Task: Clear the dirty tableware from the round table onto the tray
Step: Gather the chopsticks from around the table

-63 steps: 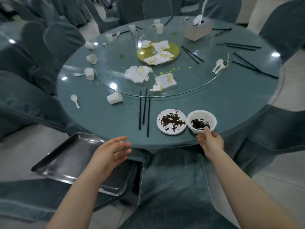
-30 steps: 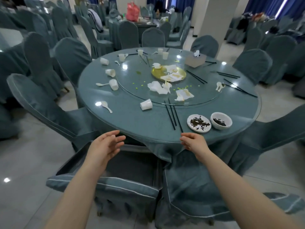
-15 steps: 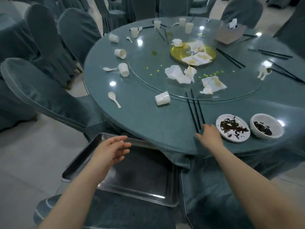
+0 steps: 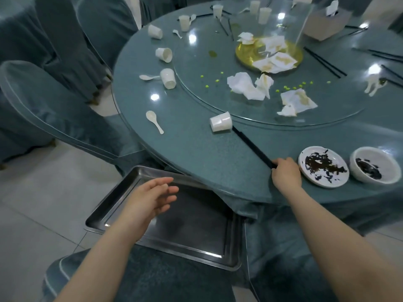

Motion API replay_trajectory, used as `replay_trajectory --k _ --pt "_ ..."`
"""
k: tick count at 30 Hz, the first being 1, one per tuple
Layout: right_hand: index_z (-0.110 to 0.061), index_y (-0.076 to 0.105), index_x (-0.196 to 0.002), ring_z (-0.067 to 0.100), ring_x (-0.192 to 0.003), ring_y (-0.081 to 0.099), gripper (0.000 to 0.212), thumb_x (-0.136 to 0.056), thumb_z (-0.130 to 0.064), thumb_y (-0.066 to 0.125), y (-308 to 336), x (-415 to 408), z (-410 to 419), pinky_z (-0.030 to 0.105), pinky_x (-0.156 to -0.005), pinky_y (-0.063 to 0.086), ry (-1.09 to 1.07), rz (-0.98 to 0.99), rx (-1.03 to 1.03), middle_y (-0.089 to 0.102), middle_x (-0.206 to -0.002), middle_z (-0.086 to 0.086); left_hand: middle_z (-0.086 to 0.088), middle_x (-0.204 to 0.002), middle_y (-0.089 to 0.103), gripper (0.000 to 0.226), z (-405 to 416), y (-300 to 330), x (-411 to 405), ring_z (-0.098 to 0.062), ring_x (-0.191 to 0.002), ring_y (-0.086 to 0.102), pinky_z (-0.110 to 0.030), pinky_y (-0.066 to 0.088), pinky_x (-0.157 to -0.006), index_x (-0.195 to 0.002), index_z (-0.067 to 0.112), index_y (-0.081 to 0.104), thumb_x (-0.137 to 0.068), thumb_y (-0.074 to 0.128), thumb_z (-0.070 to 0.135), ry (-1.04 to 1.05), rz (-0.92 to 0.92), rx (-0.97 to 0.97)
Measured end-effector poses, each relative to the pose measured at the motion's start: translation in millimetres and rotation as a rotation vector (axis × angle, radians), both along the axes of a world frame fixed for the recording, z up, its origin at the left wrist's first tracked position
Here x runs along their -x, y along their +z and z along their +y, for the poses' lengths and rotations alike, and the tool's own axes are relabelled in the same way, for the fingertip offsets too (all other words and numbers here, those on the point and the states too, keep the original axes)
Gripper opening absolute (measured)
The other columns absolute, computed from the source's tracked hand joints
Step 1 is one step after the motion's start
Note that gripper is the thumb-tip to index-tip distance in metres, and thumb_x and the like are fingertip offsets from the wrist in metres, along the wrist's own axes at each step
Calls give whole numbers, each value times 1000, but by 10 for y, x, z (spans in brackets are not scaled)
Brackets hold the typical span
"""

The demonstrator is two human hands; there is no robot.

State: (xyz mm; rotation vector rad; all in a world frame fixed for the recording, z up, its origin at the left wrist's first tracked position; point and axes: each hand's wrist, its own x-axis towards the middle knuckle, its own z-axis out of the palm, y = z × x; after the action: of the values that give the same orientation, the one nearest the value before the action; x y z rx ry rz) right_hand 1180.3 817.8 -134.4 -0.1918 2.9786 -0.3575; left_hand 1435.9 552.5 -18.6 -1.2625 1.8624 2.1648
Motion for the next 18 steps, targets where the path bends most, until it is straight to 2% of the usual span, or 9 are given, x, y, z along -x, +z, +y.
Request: replay_trajectory --k 3,6,13,16,18 --pt "0 54 -117 39 -110 52 28 -91 -13 52 45 -50 -4 38 -89 44 27 -115 -42 53 -121 23 -1 -96 75 22 24 0 -26 -16 -86 69 -27 49 -70 -109 20 65 -98 48 14 17 18 -17" --pt "6 47 -121 39 -114 52 34 -95 -15 48 88 -101 -23 37 -90 44 1 -238 -86 49 -127 26 -1 -97 75 22 50 17 -67 -16 -88 69 -27 48 -70 -110 20 65 -98 47 15 10 31 -26" --pt "6 49 -122 33 -118 49 34 -90 -3 39 174 -268 -72 37 -97 44 102 -251 -262 49 -128 20 -3 -98 74 22 11 120 -169 -17 -87 68 -29 49 -71 -111 18 65 -98 47 15 50 64 -28" --pt "6 47 -125 34 -121 46 37 -91 -6 38 175 -311 -59 37 -99 43 69 -263 -239 46 -131 21 -4 -100 74 23 50 107 -176 -17 -88 69 -29 49 -71 -111 18 65 -98 46 15 37 71 -43" --pt "9 42 -127 37 -122 45 39 -92 -6 40 153 -356 -32 39 -100 41 -26 -276 -130 43 -132 24 -3 -99 74 23 92 82 -178 -17 -87 69 -29 49 -70 -111 18 65 -98 46 15 30 68 -51"
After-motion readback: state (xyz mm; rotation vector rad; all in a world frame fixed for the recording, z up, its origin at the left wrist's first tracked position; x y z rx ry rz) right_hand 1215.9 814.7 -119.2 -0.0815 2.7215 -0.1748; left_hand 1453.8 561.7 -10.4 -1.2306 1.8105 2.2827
